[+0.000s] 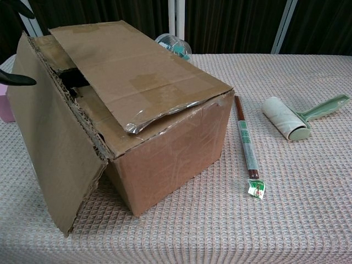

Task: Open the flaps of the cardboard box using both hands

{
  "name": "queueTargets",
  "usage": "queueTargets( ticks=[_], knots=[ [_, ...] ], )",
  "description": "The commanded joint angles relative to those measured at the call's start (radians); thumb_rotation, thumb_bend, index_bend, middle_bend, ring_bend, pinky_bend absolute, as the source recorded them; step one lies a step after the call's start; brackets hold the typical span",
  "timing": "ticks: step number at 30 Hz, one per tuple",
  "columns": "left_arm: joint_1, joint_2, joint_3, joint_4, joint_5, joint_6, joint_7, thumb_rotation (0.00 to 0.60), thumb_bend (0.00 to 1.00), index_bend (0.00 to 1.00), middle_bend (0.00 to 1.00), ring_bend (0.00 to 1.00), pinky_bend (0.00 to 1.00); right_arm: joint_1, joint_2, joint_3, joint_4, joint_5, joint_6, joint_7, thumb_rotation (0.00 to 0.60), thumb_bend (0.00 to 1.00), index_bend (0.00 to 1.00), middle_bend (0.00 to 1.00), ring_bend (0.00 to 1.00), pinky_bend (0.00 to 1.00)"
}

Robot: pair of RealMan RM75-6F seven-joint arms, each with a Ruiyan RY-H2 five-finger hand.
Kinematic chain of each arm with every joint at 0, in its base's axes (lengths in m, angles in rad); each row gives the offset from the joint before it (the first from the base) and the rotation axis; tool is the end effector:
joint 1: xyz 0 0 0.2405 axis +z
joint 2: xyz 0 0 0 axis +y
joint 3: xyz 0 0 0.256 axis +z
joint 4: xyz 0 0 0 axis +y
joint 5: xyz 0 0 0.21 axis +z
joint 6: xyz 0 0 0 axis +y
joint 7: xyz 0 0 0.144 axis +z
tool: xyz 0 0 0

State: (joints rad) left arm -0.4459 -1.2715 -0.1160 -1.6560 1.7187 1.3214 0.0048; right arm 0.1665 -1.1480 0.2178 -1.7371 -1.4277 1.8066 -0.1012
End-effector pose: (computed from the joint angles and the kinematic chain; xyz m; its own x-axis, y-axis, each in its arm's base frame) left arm -0.1737 0.2661 0.0885 0.2837 0.0081 0.9589 0.7986 -0.5555 -0.2316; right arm -0.2508 -0.2182 0.2111 0.2710 0.4729 0.8384 -0.9498 -0.0104 0.3128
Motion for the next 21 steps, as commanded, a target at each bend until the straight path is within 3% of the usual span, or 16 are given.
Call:
queueTargets(
  ticks=[1, 21],
  knots=[
    [-0.013, -0.015, -0.001, 0.007, -0.005, -0.01, 0.006, 0.6, 0.0, 0.07, 0.1, 0.13, 0.23, -0.008, 0.0, 0.008, 0.006, -0.005, 0.003, 0.012, 0.6, 0.18, 0.0, 0.0, 0.0, 0.0],
    [-0.103, -0.119, -0.022, 0.088, -0.044, -0.048, -0.024, 0.6, 0.0, 0.07, 0.1, 0.13, 0.23, -0.046, 0.003, 0.036, 0.021, 0.011, -0.026, 0.047, 0.6, 0.18, 0.0, 0.0, 0.0, 0.0]
  ],
)
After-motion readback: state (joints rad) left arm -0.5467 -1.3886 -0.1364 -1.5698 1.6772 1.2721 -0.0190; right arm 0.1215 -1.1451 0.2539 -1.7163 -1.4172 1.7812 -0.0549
